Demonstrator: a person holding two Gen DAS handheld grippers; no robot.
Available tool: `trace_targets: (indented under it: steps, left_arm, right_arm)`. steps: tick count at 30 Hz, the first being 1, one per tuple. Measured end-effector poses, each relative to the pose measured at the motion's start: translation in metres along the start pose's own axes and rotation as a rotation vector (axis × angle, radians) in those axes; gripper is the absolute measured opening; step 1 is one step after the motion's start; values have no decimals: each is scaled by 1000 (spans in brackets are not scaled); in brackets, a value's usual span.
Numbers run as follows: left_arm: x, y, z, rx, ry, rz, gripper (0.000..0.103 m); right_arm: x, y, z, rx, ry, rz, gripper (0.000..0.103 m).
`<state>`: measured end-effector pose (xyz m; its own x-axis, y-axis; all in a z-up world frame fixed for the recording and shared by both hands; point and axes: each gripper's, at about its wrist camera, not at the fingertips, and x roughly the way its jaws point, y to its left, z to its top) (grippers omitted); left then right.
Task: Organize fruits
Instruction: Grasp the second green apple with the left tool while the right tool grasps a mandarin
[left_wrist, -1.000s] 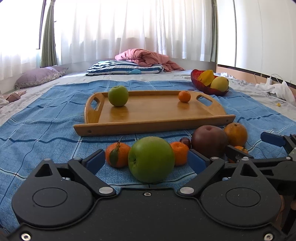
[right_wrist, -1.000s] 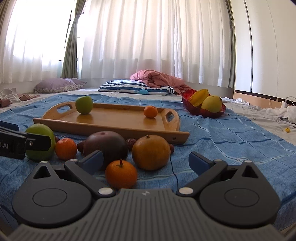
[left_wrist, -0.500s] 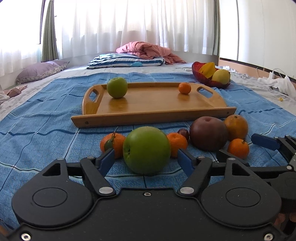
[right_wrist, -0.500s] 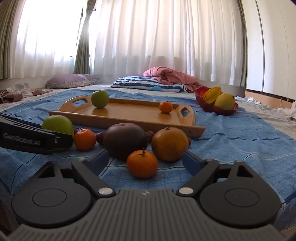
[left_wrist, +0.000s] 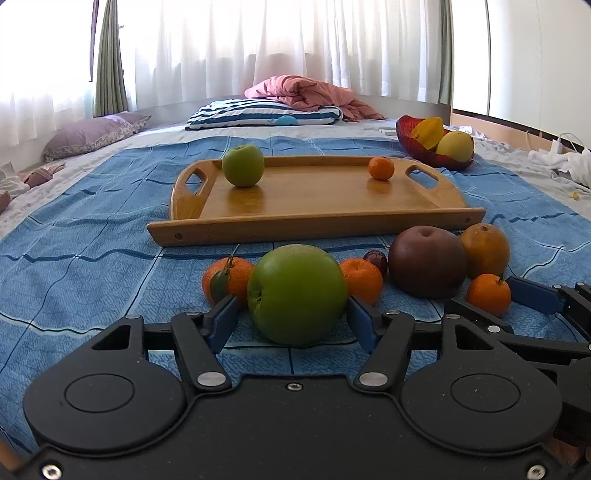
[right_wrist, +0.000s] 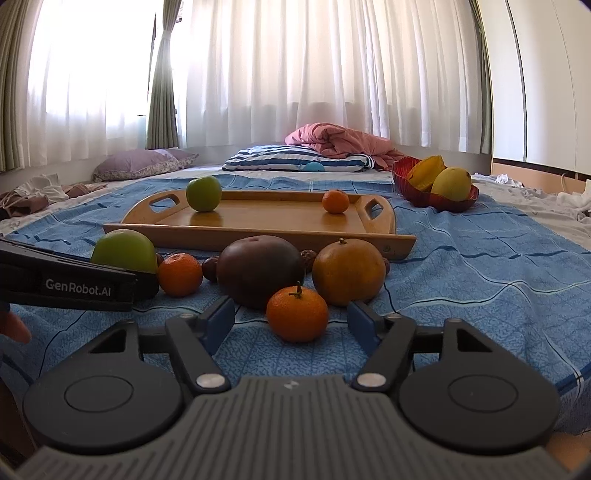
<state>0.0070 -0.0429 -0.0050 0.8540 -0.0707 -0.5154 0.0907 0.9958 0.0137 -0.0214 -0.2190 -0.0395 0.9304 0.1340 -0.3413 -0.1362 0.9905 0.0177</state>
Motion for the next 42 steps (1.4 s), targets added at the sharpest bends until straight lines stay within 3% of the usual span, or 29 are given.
trace_targets:
  steps: [11,22,42]
  left_arm:
    - [3,0,2,-14,9,-6,57]
    - [-1,7,1,-82,7,-18,56]
    - [-30,16,6,-70,-68,36,56]
  right_arm:
    - [3,2,1,1,11,-5,65]
    - [7,7,2,-2,18,-33,40]
    - [-2,11,16,1,-34,-25,39]
